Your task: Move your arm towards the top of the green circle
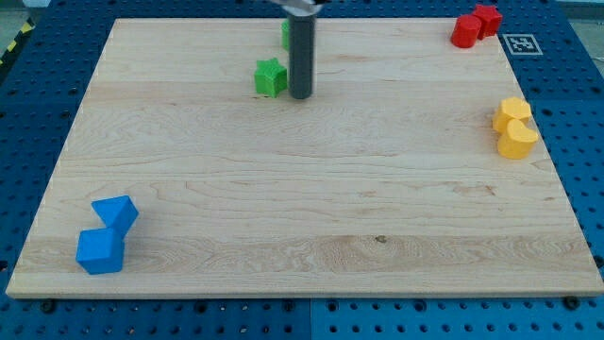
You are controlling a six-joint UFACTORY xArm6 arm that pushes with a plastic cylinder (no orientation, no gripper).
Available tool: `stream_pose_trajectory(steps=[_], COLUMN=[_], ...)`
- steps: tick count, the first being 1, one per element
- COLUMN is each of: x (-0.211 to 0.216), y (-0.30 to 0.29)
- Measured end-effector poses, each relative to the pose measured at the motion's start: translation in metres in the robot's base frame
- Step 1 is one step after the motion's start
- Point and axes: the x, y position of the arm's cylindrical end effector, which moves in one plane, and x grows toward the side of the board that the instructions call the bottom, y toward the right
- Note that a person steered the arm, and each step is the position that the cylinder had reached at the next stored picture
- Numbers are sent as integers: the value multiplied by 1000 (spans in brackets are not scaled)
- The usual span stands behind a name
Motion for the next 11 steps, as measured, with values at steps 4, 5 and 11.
stream_pose_trajectory(steps=[4, 5, 11], x=[-2, -2, -157], y=[-29, -13, 17])
